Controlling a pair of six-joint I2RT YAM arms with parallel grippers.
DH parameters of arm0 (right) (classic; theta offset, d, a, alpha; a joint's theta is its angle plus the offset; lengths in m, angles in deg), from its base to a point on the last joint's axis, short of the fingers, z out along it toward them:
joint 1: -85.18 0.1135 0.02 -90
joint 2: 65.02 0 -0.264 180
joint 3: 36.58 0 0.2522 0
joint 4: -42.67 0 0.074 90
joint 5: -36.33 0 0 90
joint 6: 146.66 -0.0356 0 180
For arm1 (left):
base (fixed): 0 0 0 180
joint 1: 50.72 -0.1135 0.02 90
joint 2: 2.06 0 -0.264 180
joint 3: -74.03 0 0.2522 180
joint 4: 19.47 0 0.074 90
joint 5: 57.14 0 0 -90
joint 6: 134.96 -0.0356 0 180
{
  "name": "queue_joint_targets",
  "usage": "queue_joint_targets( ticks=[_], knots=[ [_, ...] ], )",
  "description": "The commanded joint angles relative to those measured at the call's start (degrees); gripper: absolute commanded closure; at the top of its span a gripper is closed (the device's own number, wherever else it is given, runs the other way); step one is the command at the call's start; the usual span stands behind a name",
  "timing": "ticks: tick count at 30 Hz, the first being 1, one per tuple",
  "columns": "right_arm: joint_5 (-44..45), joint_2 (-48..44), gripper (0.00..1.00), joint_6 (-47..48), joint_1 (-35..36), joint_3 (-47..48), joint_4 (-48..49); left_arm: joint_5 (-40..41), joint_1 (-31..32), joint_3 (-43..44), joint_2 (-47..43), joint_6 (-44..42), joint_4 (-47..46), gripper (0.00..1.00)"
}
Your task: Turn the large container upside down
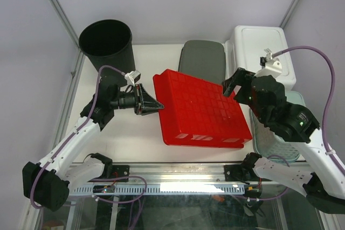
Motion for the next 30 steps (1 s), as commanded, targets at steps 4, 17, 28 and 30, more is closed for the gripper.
queue_joint_targets(
  ticks=[4, 17, 28, 30],
  knots=[
    [-1.9, -0.7, 0.16, -2.0, 0.0, -3.0, 3.1, 1.9, -3.5, 4.1, 3.2, -20.4, 19.0, 0.87],
    [-5.7, -1.7, 0.16, -5.1, 0.0, -9.8, 4.1, 20.5, -4.1, 5.7, 4.8, -31.6, 34.8, 0.13],
    [-9.2, -1.2, 0.16, -5.0, 0.0, -14.2, 5.6, 37.6, -4.1, 13.6, 3.8, -33.9, 39.9, 0.01],
    [-12.8, -0.6, 0.16, -4.6, 0.0, -16.8, 7.2, 42.8, -4.1, 17.1, 3.8, -35.0, 39.9, 0.01]
  ],
)
